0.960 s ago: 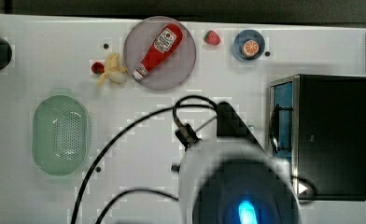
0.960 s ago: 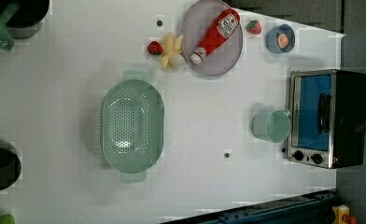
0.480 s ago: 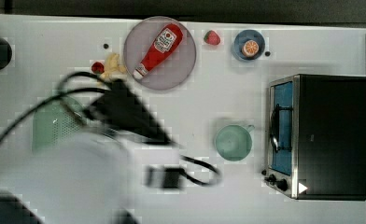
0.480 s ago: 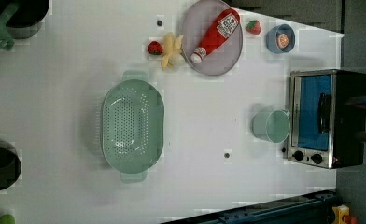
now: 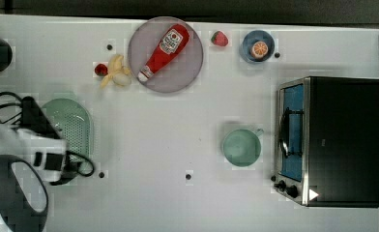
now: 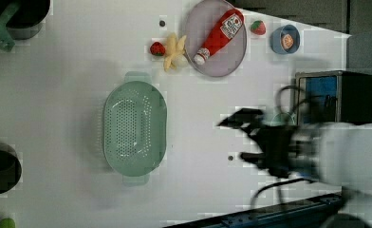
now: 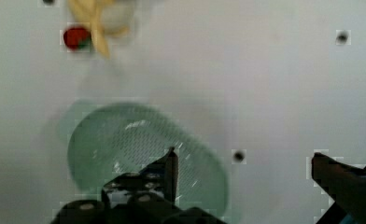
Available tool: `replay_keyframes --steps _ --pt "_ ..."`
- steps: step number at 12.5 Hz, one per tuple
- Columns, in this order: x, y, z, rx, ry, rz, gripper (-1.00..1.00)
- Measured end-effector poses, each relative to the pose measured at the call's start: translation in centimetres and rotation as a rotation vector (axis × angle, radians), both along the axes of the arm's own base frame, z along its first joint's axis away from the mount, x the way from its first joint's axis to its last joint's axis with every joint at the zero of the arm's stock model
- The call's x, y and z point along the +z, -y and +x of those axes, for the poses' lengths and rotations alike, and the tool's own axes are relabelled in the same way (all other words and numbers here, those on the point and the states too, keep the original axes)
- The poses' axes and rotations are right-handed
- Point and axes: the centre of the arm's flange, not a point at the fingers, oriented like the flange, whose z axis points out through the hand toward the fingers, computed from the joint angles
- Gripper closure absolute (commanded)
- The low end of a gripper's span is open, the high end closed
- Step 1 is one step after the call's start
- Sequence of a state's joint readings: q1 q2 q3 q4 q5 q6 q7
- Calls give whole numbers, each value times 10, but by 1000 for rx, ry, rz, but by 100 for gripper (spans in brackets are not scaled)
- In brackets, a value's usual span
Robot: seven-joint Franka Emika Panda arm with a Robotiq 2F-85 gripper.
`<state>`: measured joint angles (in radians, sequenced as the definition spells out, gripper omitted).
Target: Drag strainer left to right.
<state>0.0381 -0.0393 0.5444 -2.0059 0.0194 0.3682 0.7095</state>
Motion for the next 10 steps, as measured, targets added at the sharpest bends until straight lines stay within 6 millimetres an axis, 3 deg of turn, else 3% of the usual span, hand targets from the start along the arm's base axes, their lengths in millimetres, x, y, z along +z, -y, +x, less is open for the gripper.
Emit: replay_keyframes --steps 2,5,7,10 --pt "-39 -33 -10 -104 -36 23 -100" --pt "-72 -61 -7 -223 -46 64 -100" --pt "-99 -61 -1 -325 -46 99 -100" --pt "-160 -47 12 -432 -78 144 -100"
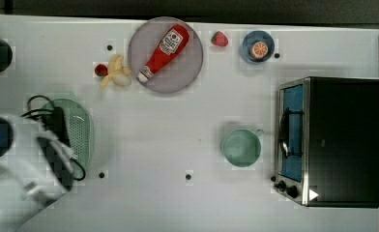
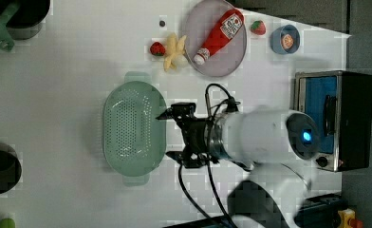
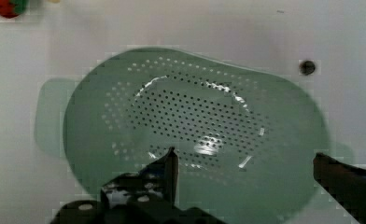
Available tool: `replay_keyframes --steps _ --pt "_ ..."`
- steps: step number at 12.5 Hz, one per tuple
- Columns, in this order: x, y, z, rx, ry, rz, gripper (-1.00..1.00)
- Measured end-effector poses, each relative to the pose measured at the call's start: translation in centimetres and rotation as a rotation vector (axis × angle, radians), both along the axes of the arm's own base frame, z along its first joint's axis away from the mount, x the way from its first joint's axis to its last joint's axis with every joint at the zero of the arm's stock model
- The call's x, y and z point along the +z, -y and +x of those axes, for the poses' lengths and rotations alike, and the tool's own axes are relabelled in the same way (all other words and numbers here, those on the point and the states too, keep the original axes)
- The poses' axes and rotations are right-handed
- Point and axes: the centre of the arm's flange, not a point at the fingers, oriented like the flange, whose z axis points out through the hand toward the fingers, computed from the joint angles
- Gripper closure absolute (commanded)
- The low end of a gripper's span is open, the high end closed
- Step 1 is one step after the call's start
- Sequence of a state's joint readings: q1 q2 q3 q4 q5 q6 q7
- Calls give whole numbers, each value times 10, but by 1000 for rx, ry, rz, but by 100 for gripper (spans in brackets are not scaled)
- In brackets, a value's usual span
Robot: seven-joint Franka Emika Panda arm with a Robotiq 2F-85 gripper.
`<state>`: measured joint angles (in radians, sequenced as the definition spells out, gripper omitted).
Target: Drag strainer left to right.
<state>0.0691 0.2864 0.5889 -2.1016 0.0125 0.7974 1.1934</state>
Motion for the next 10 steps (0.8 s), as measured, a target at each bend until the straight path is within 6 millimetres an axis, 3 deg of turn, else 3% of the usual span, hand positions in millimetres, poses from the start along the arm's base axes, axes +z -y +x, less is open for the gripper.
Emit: replay_keyframes --steps 4,6,8,10 --pt "-101 16 3 -86 -95 17 -100" --pt "-139 31 6 -118 -113 -10 -100" --pt "-153 48 12 -159 -121 -45 -100" --pt "-152 49 16 -168 -89 -47 -100"
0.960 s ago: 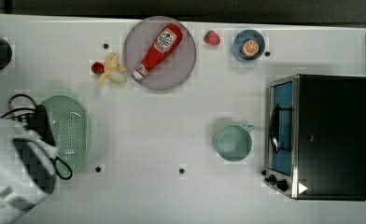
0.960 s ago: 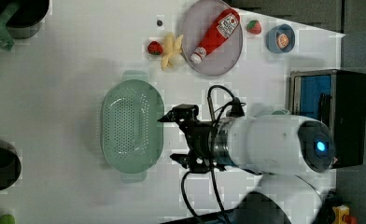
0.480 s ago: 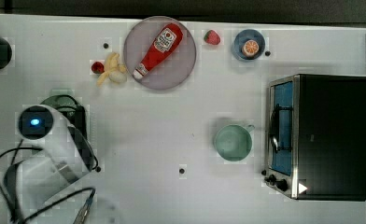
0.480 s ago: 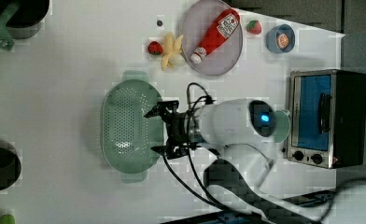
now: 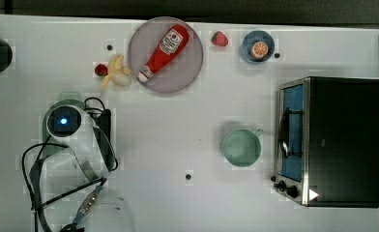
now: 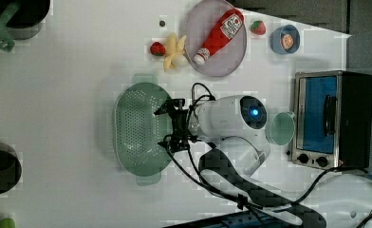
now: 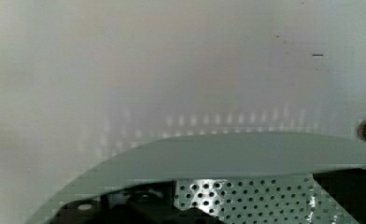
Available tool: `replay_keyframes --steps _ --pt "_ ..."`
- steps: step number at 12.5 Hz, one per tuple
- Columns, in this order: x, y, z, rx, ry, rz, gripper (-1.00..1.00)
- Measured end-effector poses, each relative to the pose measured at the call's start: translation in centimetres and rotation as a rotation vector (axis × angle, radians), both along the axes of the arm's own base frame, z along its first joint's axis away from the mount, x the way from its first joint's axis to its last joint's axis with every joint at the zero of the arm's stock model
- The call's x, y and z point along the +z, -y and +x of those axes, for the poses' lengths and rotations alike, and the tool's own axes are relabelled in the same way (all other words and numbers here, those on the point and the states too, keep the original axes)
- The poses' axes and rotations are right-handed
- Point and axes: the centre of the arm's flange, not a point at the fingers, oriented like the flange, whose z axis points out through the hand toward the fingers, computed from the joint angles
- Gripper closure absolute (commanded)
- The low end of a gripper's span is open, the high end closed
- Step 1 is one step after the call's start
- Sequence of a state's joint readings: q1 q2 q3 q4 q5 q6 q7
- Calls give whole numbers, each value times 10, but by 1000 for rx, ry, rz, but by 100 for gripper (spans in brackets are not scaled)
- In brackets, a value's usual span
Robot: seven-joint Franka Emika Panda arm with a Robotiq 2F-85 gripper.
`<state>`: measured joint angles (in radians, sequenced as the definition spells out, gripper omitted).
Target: Drag strainer left to right.
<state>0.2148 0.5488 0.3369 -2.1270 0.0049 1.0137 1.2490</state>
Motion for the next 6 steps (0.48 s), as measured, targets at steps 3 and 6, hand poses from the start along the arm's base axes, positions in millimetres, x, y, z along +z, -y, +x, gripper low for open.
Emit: replay_keyframes --steps 3,6 --pt "5 -17 1 45 56 -21 -100" --pt "-2 -32 -8 56 71 -29 -100"
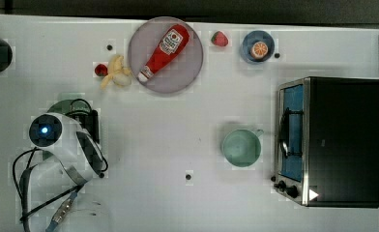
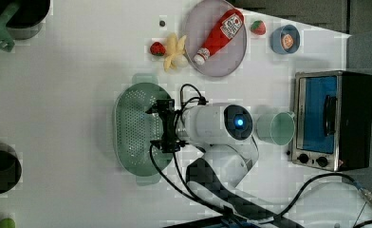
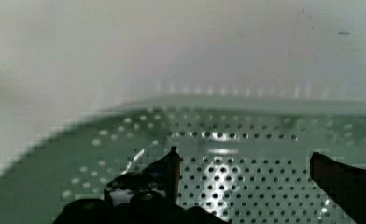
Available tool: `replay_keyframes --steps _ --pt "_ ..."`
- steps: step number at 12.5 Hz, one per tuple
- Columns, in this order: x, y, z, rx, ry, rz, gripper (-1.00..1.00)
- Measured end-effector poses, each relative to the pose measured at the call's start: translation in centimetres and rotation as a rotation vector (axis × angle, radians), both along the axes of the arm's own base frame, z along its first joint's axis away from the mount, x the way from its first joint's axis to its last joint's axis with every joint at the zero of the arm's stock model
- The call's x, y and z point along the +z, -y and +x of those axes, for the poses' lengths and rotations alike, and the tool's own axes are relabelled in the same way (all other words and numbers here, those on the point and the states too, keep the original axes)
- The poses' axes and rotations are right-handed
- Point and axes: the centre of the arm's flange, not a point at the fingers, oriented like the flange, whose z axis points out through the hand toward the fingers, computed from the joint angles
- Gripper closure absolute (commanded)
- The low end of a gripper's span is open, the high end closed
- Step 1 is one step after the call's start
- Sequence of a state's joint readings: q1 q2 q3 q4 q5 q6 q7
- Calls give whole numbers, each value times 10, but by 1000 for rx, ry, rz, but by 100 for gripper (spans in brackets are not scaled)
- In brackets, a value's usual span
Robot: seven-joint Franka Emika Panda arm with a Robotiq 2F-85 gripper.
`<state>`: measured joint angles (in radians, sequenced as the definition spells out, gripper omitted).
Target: Drag strainer left to right.
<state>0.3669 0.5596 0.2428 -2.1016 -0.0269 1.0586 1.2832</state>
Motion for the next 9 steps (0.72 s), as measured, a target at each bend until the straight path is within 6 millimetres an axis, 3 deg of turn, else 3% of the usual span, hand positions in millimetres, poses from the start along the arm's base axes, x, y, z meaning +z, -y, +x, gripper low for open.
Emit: replay_keyframes --steps 2,4,9 --pt "-1 1 -1 -4 -8 -6 -100" --pt "-4 15 7 -58 -12 -12 -100" --pt "-12 81 6 -134 -45 -70 -100"
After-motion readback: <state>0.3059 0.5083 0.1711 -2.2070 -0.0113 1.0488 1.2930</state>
